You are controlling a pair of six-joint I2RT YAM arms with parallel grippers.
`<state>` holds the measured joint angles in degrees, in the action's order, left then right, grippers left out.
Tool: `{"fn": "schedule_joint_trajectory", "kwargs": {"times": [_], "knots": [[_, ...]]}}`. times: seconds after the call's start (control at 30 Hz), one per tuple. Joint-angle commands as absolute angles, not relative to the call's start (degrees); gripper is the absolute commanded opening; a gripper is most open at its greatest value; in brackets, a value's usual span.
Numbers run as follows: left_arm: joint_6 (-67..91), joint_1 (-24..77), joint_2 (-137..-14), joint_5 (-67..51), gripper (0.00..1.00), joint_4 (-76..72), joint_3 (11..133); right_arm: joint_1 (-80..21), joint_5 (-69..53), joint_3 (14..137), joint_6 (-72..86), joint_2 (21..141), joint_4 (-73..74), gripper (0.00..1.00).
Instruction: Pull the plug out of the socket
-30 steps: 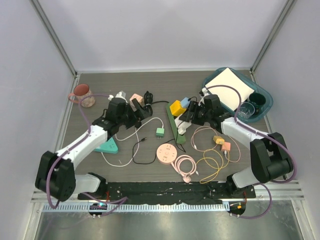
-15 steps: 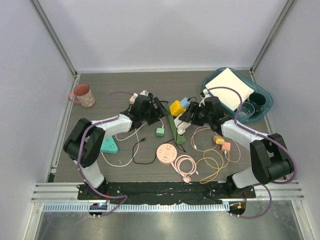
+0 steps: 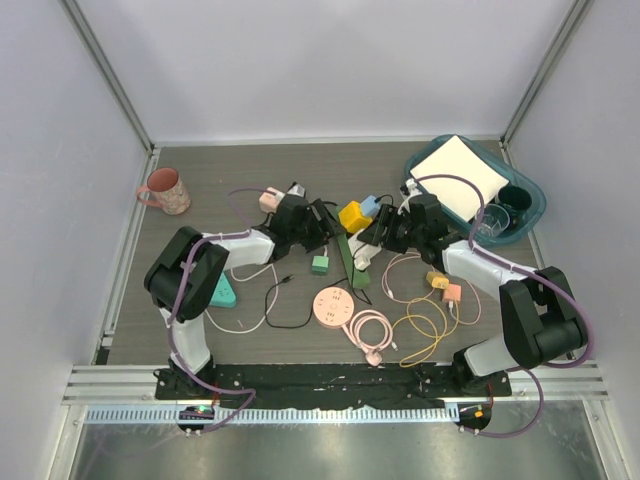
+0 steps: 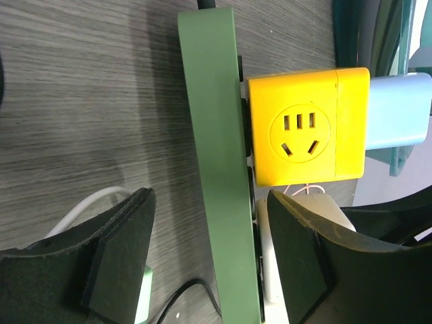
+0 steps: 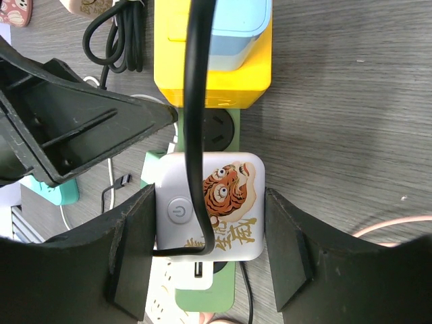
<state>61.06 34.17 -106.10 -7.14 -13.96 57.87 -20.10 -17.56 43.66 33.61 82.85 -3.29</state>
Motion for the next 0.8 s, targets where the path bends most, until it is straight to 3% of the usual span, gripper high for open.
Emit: {"fn": "schedule_joint_trajectory", "kwargs": {"times": [0.0, 0.3, 0.5, 0.6, 0.77], "knots": [[61.26, 34.89, -108.28, -8.96, 0.70, -19.33, 59.94, -20.57, -20.74, 44.74, 34.63, 78.57, -11.25, 0.10], [61.52, 35.42, -109.60, -9.05, 0.62, -19.95, 59.15, -20.57, -21.09, 44.65, 34.72, 78.75, -11.25, 0.10], [64.50, 35.51, -111.27, -12.65, 0.49, -27.93, 58.36, -20.65, -21.71, 44.65, 34.28, 78.31, -10.73, 0.12], [66.52, 35.51, -112.76, -14.94, 0.39, -31.71, 58.45, -20.57, -22.76, 44.74, 34.28, 78.48, -10.37, 0.16], [66.97, 35.60, -112.77, -14.94, 0.08, -32.34, 57.66, -20.57, -22.59, 44.74, 33.31, 77.61, -8.27, 0.28]]}}
